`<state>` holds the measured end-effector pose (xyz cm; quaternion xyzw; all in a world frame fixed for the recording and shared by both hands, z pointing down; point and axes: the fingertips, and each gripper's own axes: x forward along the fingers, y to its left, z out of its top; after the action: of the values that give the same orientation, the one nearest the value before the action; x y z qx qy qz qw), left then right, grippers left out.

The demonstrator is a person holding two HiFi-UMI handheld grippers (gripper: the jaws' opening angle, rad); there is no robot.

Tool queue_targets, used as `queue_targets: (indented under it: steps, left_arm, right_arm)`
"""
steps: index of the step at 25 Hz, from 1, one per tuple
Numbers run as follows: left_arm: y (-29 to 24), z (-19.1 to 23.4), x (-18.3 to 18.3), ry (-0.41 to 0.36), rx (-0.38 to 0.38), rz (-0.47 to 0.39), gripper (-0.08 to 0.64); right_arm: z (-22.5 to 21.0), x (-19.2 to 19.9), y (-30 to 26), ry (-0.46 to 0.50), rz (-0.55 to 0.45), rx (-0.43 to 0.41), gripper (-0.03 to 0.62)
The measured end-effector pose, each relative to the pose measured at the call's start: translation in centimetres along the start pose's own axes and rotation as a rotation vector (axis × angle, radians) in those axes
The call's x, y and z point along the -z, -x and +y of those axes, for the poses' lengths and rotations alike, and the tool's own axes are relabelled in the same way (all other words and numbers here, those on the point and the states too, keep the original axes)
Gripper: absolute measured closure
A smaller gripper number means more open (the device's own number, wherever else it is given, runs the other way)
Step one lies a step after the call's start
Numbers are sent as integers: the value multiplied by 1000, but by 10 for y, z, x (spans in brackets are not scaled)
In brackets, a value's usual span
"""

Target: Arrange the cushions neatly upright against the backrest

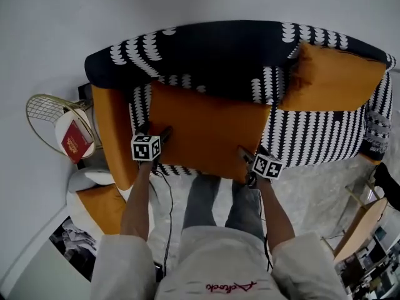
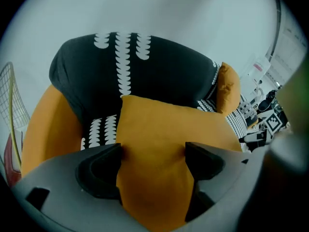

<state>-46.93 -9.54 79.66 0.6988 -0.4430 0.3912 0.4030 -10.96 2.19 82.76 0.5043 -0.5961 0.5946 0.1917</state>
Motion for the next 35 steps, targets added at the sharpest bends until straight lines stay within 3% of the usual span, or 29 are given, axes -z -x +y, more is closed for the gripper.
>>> queue_targets:
  steps: [7,13,14,18,23,30,35]
  left_arm:
    - [-34,5,6,-5,28,71,149]
    - [-41,-3,7,17,74,94,173]
    - [-40,-4,8,5,85,91,214]
    - [-32,-16,7,-50,129,71,405]
    - [-15,-30,2,-26,156,-1,439]
    - [24,-38,-16,27,151,-142,462]
    - [55,-48,-66,71,147,-340,468]
  right_arm:
    - [-15,13,-42,-24,95,30,81]
    - [-10,13,-47,-33,146,-23,85]
    - [-5,13,-48,-29,146,-33,113]
    - [13,13,-43,29,128,-63,354]
    - [23,10,-26,73,110,-111,466]
    - [46,-16,4,163,19,-140,499]
    - [70,-92,29,322,-132,-175,499]
